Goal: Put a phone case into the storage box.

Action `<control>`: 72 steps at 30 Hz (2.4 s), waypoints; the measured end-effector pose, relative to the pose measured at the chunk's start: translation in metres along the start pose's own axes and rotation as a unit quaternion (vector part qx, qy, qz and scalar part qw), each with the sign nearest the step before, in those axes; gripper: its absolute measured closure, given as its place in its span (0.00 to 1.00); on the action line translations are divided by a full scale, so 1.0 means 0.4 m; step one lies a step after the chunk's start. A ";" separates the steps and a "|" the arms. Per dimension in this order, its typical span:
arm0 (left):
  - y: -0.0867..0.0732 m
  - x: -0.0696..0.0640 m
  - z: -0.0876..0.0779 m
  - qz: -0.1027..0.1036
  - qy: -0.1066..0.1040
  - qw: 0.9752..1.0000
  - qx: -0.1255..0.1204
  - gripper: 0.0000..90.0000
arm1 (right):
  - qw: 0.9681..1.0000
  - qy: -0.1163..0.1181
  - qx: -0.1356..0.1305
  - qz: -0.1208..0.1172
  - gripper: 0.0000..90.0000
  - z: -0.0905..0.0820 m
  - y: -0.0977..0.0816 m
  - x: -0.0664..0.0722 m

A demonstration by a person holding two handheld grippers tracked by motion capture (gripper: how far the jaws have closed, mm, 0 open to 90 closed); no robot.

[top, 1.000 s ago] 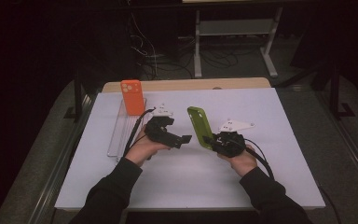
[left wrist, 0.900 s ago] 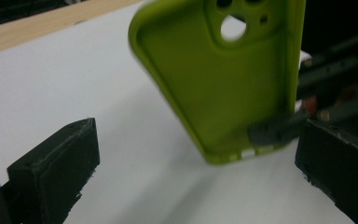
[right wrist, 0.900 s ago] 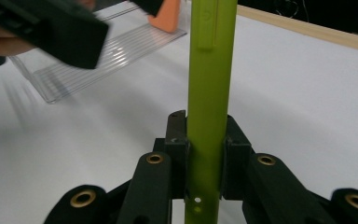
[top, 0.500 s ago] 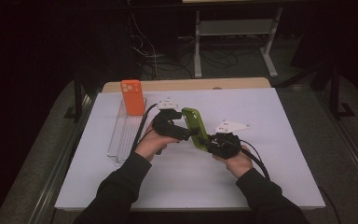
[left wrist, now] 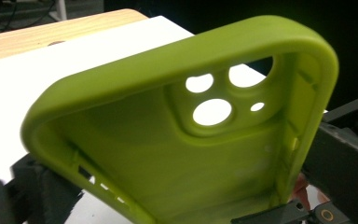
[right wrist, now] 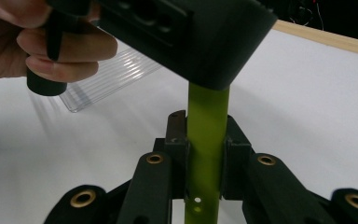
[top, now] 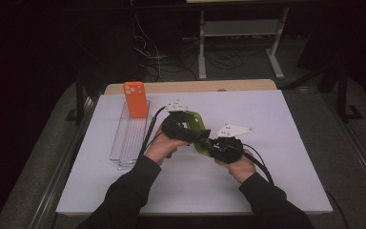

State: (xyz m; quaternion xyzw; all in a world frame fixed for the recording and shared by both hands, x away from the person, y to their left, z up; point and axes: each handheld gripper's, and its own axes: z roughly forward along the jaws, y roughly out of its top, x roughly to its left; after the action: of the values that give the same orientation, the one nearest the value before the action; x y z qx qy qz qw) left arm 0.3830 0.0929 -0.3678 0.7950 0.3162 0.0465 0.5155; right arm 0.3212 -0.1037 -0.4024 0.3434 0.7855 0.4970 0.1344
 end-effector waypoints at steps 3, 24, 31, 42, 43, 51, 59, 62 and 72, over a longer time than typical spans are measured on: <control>0.000 0.004 -0.002 -0.007 0.003 1.000 -0.003 0.06 | 1.000 -0.003 0.002 -0.005 0.84 0.002 -0.001 -0.001; 0.005 0.014 -0.005 -0.017 -0.007 1.000 -0.009 0.16 | 1.000 0.004 0.000 -0.023 0.73 0.000 -0.003 -0.008; 0.028 0.026 -0.021 -0.014 0.002 1.000 -0.013 0.17 | 1.000 0.003 0.013 -0.023 0.42 -0.016 -0.018 -0.019; 0.090 0.067 -0.100 0.001 0.046 0.999 -0.022 0.17 | 0.999 -0.016 0.025 -0.012 0.14 -0.080 -0.056 -0.068; 0.095 0.074 -0.110 0.001 0.050 0.998 -0.023 0.17 | 0.999 -0.020 0.029 -0.013 0.13 -0.086 -0.063 -0.072; 0.134 0.123 -0.189 0.005 0.088 0.995 -0.039 0.17 | 0.998 -0.027 0.061 -0.001 0.00 -0.117 -0.111 -0.088; 0.154 0.172 -0.254 -0.001 0.129 0.990 -0.051 0.17 | 0.995 -0.032 0.090 -0.007 0.00 -0.134 -0.151 -0.078; 0.154 0.192 -0.275 -0.003 0.143 0.988 -0.050 0.17 | 0.994 -0.034 0.101 -0.010 0.00 -0.138 -0.169 -0.078; 0.139 0.251 -0.320 -0.016 0.197 0.979 -0.052 0.17 | 0.993 -0.036 0.114 -0.019 0.00 -0.151 -0.191 -0.084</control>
State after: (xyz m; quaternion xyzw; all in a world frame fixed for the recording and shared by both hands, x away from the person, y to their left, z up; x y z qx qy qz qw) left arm 0.4370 0.2342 -0.2866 0.7373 0.4213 0.2103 0.4845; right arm 0.2813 -0.1884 -0.4451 0.3588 0.8382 0.3890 0.1318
